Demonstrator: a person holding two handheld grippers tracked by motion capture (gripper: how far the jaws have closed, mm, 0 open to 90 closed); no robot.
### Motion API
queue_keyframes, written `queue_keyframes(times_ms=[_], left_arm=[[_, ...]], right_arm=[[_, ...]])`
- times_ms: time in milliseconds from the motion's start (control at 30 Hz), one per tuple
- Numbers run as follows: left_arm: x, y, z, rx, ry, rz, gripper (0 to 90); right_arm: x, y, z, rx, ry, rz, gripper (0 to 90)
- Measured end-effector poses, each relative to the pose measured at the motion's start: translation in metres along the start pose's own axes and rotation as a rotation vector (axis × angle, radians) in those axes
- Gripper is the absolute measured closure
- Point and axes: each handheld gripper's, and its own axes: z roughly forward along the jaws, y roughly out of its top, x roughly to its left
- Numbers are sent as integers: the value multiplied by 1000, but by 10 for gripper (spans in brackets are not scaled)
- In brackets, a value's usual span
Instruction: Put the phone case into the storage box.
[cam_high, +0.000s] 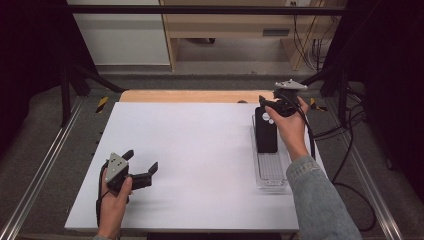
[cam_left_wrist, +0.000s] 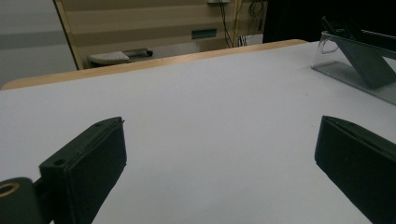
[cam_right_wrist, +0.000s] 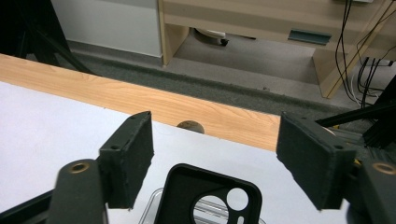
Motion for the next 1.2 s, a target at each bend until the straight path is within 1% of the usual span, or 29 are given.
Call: queue_keyframes(times_ms=[100,233,400,500,667,1000,1200], left_arm=[[0,0,0,-1,0,1,22],[0,0,0,1,1,-1,22],[0,0,0,0,0,-1,22],[0,0,-1,0,2,-1,22],[0,0,0,1,2,-2,22],[1,0,-1,-3,3,-5,22],[1,0,-1,-4,3,-6,22]], right_arm=[[1,0,0,5,2,6,222],[1,1,-1,21,10,35,162],[3,2,-4,25,14,40,117],[4,2,-6,25,15,34,107],[4,4,-9,10,26,45,91],[9,4,-8,18,43,46,75],[12,3,-7,21,51,39,74]])
